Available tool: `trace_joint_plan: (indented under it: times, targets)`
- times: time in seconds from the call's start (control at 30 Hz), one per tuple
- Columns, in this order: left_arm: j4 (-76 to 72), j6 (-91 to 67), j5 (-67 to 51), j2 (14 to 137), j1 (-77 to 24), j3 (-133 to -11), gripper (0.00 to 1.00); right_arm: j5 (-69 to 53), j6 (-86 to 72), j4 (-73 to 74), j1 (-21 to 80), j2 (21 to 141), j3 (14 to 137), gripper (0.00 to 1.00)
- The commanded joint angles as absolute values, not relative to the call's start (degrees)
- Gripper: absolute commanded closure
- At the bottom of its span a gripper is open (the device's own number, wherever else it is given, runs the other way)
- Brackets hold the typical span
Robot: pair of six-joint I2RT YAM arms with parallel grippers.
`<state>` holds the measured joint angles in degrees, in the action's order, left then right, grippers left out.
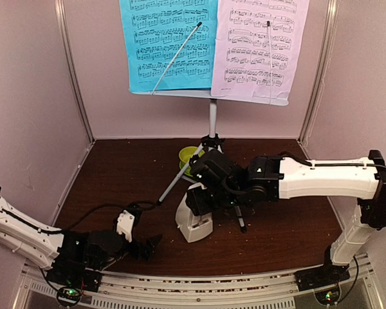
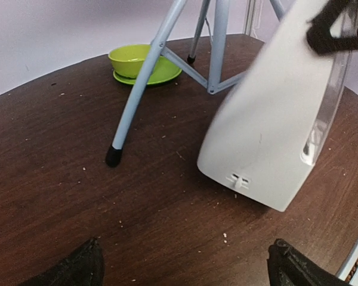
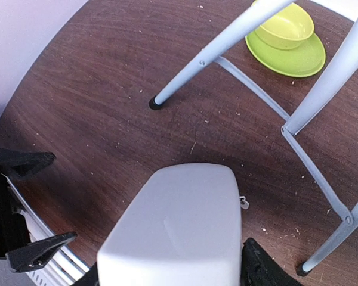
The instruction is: Set up the instrument practice props
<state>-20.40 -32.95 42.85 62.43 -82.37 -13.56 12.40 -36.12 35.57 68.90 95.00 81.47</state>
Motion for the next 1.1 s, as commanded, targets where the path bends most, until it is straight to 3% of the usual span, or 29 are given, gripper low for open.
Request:
trace_joint_plan:
  times: [0.0,0.2,0.3,0.43,0.6,0.9,1.07]
  targets:
    - [-10.2,-37.11,47.58,57.53,-82.62,-15.56,0.02,19.68,-41.79,35.26,71.01,97.22,86.39,0.72]
    - [-5.13,-41.31,47.76,51.4,-82.62,-13.03,0.02,25.11,-44.78,44.11,73.58,104.3,95.99,0.6]
    - [-3.29,-41.0,47.76,49.31,-82.62,-12.79,0.03,22.8,-46.02,43.92,73.81,105.73,96.83,0.45]
    - [-0.36,-39.61,48.32,48.03,-82.62,-12.98,0.02,21.33,-47.27,43.23,74.07,105.39,95.71,0.19]
    - [0.8,-39.7,48.1,45.93,-82.6,-12.42,0.02,20.95,-45.56,40.83,74.01,102.06,92.62,0.01]
    - [1.21,-40.41,48.48,43.56,-82.62,-11.88,0.05,20.76,-37.64,29.21,72.65,83.52,70.28,0.06]
    - [6.35,-45.45,46.92,45.96,-82.04,-14.66,0.1,16.95,-36.39,28.52,69.37,81.11,63.22,0.33]
